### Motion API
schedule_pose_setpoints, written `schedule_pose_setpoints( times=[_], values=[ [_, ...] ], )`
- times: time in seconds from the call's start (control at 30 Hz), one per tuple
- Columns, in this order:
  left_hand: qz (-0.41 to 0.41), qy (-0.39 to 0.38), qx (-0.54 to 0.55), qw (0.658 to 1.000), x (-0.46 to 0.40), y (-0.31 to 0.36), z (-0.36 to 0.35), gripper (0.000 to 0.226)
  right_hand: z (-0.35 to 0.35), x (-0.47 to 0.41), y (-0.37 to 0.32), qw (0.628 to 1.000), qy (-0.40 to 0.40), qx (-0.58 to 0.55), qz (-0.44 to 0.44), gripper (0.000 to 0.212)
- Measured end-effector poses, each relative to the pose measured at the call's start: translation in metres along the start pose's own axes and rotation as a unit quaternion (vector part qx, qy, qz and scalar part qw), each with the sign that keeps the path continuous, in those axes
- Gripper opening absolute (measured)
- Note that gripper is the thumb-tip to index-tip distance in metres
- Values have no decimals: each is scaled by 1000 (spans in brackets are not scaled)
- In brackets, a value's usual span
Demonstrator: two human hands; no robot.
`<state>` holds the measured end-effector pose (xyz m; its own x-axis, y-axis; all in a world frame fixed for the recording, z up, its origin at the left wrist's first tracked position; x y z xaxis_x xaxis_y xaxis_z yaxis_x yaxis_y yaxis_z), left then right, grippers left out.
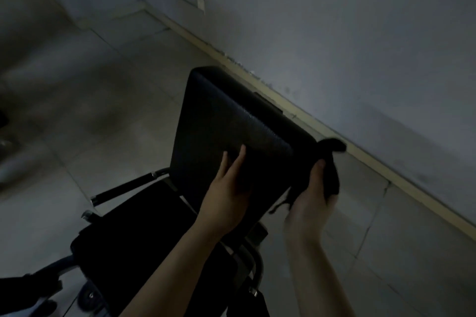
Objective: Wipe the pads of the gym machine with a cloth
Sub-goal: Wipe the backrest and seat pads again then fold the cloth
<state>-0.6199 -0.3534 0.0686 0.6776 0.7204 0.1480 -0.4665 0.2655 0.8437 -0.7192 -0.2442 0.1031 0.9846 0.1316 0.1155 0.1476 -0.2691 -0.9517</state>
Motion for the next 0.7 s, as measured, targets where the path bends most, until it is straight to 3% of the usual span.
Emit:
schedule_pose_setpoints(
  times=[0.07,0.1,0.17,0.2,0.3,0.4,0.43,0.63,0.7],
  values=[
    [-9,98,63,993,-7,1,18,60,-24,-20,-38,985,-74,110,107,15],
    [-3,146,106,984,-12,5,28,55,-46,-29,-50,954,-145,214,149,18],
    [20,224,162,961,-29,16,46,50,-91,-40,-54,847,-282,403,198,25],
    [41,245,174,953,-40,22,52,50,-111,-41,-53,805,-334,445,206,26],
    [64,275,151,947,-72,30,51,55,-131,-36,-45,724,-417,495,236,41],
    [43,315,111,942,-85,18,36,53,-102,-29,-36,558,-498,595,296,72],
    [38,330,106,937,-88,12,33,53,-91,-32,-36,531,-511,610,292,74],
    [6,351,113,930,-94,3,27,48,-133,-56,-17,499,-610,538,299,55],
    [2,355,118,927,-94,2,27,48,-173,-60,-3,513,-624,523,272,57]
  ],
)
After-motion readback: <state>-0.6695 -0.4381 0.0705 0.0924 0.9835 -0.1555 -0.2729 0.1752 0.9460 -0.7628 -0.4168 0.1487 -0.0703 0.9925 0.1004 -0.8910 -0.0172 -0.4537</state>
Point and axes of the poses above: each hand's wrist, its own x-axis away from the middle knuckle, its own z-axis out of the back of the hand, y = z × x, the point moved 6 cm from there along -x, towards the middle knuckle, and after that the axes turned 6 degrees about z, right-handed, at the moved point
